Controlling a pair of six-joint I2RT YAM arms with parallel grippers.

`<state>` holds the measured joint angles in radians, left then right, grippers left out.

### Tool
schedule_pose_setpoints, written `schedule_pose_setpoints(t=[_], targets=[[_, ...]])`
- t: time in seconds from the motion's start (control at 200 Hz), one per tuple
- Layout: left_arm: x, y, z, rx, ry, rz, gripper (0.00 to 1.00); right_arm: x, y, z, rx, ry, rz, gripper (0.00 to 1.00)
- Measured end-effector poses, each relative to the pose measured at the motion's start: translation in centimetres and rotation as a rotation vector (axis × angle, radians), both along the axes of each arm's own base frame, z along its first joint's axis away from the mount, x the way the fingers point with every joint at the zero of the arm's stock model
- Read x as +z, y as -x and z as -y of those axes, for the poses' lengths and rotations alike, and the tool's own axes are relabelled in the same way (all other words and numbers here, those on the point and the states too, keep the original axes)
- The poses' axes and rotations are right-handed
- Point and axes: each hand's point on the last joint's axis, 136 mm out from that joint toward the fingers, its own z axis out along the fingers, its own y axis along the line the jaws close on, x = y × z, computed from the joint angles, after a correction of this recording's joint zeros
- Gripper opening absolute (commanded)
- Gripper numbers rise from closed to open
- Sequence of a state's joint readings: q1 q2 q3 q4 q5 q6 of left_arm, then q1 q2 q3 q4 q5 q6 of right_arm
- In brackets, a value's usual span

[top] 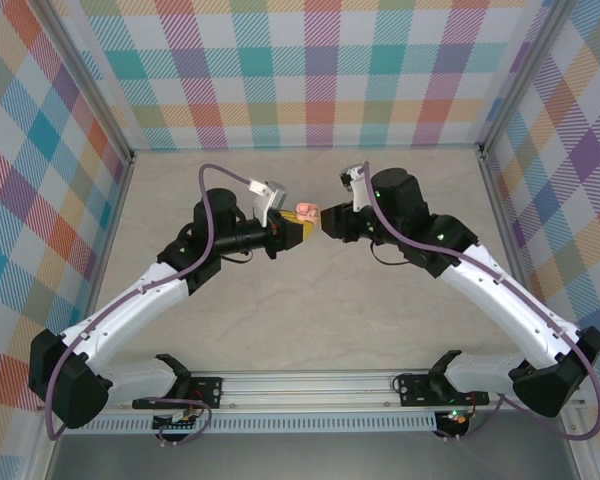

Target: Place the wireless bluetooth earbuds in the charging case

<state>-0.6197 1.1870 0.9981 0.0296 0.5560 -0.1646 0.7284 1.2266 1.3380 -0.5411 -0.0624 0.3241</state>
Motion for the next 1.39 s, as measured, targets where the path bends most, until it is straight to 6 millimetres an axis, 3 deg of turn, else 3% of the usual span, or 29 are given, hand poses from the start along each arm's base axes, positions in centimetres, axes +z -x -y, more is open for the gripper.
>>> schedule_pose_setpoints(t=[0.76, 1.13, 1.395], targets=[[-0.1, -0.3, -0.1, 0.018, -0.005, 0.001, 0.01, 1.4, 2.2, -2.2, 0.176, -0.080, -0.010, 0.31], [0.2, -0.1, -0.2, 0.012, -0.003, 0.019, 0.01, 3.6, 1.1, 0.6, 0.019, -0.072, 0.089, 0.17], [1.5, 1.4, 0.0, -0.060, 0.029, 0.047, 0.01, 2.0, 0.2, 0.7, -0.011, -0.024, 0.063, 0.13]])
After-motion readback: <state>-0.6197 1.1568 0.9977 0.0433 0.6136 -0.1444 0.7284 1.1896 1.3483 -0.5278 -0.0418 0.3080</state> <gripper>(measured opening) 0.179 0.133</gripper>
